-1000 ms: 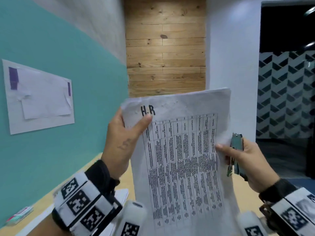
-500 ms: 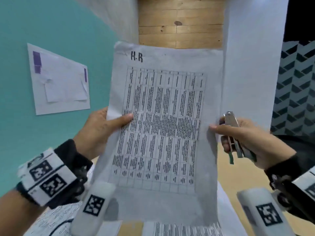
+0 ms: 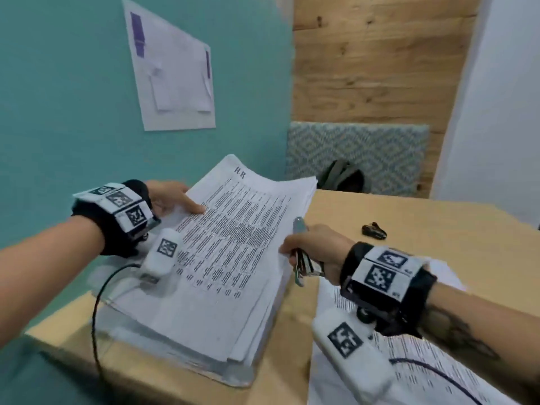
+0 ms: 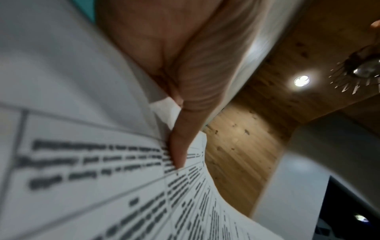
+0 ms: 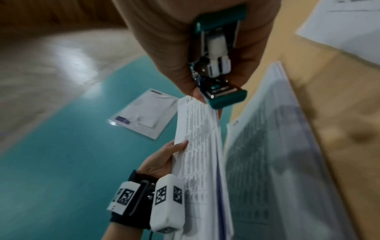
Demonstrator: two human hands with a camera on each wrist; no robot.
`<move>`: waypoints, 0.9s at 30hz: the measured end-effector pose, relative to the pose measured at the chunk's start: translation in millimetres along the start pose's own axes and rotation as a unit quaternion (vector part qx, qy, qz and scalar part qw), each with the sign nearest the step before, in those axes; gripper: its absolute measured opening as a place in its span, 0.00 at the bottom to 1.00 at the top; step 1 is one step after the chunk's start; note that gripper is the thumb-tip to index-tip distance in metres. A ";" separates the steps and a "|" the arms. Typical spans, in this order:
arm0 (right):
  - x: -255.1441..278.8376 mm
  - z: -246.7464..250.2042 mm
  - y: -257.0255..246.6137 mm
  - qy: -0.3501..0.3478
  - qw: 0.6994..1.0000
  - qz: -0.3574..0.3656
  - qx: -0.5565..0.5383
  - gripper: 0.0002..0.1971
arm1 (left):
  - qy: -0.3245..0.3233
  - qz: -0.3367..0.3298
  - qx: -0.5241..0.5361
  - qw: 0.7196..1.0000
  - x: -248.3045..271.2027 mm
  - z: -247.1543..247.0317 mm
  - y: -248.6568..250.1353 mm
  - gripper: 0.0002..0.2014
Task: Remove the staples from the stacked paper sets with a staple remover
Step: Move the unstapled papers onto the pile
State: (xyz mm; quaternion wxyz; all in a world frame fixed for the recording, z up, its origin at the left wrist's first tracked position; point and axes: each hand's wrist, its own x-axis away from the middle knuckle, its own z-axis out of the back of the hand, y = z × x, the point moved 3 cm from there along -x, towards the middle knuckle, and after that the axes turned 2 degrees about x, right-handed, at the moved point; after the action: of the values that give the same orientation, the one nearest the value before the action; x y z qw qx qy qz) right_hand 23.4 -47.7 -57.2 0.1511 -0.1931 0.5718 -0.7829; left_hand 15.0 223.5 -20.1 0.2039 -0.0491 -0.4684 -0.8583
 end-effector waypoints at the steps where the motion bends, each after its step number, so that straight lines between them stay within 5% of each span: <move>1: -5.5 -4.6 7.6 -0.006 1.000 -0.022 0.012 0.14 | -0.005 0.014 -0.026 1.000 -4.9 -2.2 -9.1 0.21; 8: -26.8 -21.4 32.9 -0.063 0.989 -0.091 0.101 0.14 | 0.044 0.039 -0.183 0.981 -43.8 -17.9 -59.9 0.22; 11: -23.2 -8.4 30.9 -0.093 0.983 -0.112 0.111 0.08 | 0.010 0.070 -0.229 0.971 -47.1 -23.2 -71.8 0.20; 15: -12.7 44.8 16.0 -0.042 0.987 -0.081 0.133 0.10 | 0.037 0.093 -0.215 0.971 -27.5 -21.0 -61.0 0.24; 19: 7.0 111.8 18.3 0.031 0.973 -0.097 0.209 0.09 | 0.088 0.028 -0.254 0.963 -8.8 -27.4 -19.5 0.28; 23: 30.4 166.0 47.7 0.076 0.945 -0.168 0.271 0.10 | 0.006 -0.047 -0.212 0.976 2.7 -76.7 30.8 0.21; 27: 53.6 204.0 79.1 0.123 0.918 -0.227 0.301 0.13 | -0.066 -0.125 -0.242 0.960 11.5 -160.0 69.6 0.15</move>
State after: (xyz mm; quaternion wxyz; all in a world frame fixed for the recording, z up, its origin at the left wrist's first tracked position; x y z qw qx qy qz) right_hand 74.4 -266.7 -70.2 -0.0511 -0.1652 0.2640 -0.9489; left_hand 49.2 55.0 -51.3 0.0456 -0.0948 -0.2621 -0.9593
